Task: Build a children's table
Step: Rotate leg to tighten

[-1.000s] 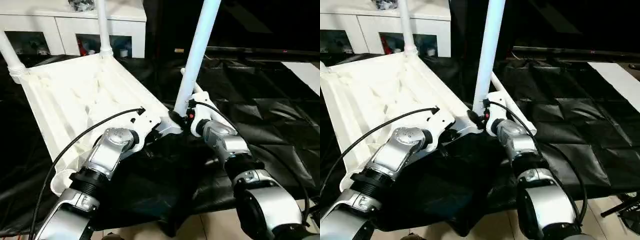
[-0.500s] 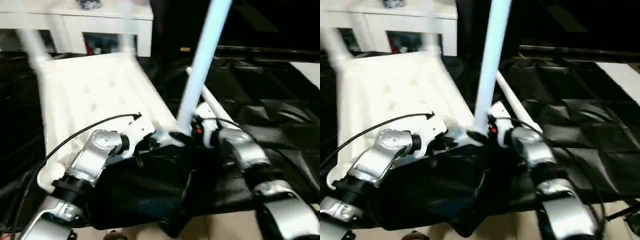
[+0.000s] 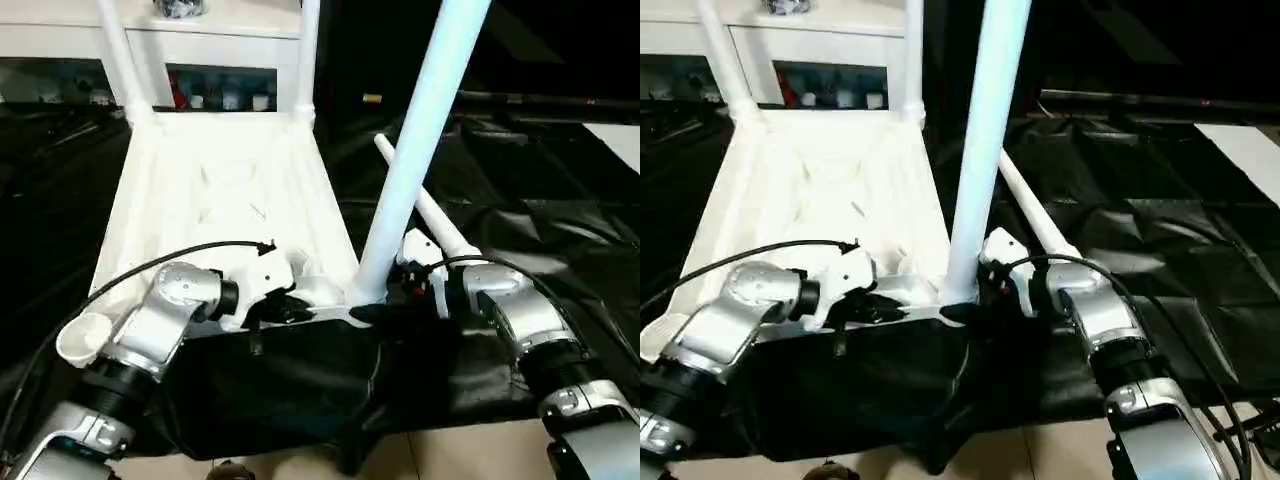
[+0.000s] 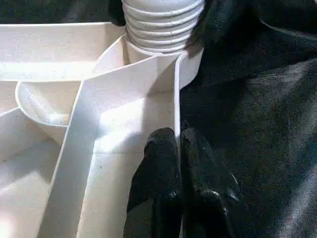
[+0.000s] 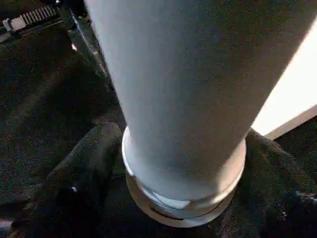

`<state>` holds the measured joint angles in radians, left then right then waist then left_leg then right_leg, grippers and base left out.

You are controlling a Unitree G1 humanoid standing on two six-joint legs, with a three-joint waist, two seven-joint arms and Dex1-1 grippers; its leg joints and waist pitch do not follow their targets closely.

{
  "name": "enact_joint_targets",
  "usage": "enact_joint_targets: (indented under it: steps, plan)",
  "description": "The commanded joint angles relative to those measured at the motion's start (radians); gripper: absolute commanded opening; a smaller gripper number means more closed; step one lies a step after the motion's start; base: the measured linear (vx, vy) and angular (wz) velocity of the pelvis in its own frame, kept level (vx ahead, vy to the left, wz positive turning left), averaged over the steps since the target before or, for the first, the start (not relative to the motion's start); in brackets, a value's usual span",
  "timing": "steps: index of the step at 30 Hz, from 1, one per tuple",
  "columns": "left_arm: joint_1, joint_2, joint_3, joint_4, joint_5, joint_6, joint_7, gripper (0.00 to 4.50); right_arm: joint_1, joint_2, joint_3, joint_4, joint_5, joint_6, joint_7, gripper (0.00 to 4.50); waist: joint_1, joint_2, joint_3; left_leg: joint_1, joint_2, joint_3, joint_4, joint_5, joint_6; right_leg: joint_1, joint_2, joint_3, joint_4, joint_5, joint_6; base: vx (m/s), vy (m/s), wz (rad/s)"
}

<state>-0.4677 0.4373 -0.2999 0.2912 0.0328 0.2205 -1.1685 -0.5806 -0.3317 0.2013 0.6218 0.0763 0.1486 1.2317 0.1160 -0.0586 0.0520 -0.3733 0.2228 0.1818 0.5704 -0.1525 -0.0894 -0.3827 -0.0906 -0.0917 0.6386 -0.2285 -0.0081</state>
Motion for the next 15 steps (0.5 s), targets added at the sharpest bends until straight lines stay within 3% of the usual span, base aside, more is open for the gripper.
enact_joint_targets:
  steps: [1, 9, 13, 15]
  plan:
    - [-0.017, -0.038, -0.014, -0.046, -0.056, -0.041, -0.003, 0.00, 0.017, 0.023, 0.050, -0.046, 0.019, 0.017, 0.055, 3.19, -0.003, -0.002, -0.064, 0.014, 0.018, 0.000, -0.055, -0.143, 0.041, 0.044, -0.053, 0.055, -0.071, -0.032, -0.210, 0.000, 0.000, 0.00]
    - [-0.011, -0.055, -0.007, -0.043, -0.053, -0.030, 0.022, 0.00, 0.033, 0.040, 0.041, -0.052, 0.028, 0.046, 0.042, 2.83, -0.001, -0.002, -0.062, 0.016, 0.018, 0.001, -0.055, -0.165, 0.034, 0.042, -0.055, 0.056, -0.075, -0.066, -0.207, 0.000, 0.000, 0.00]
    - [-0.034, -0.112, 0.021, -0.009, -0.024, 0.007, 0.137, 0.00, 0.024, 0.121, -0.023, 0.027, 0.033, 0.049, -0.136, 2.80, -0.006, -0.005, -0.061, 0.014, 0.017, 0.000, -0.057, -0.167, 0.023, 0.042, -0.056, 0.056, -0.075, -0.079, -0.204, 0.000, 0.000, 0.00]
    - [-0.043, -0.132, 0.028, 0.000, -0.013, 0.020, 0.178, 0.00, 0.007, 0.153, -0.047, 0.074, 0.024, 0.045, -0.229, 2.80, -0.010, -0.005, -0.058, 0.016, 0.016, 0.000, -0.059, -0.195, 0.008, 0.040, -0.059, 0.057, -0.083, -0.147, -0.191, 0.000, 0.000, 0.00]
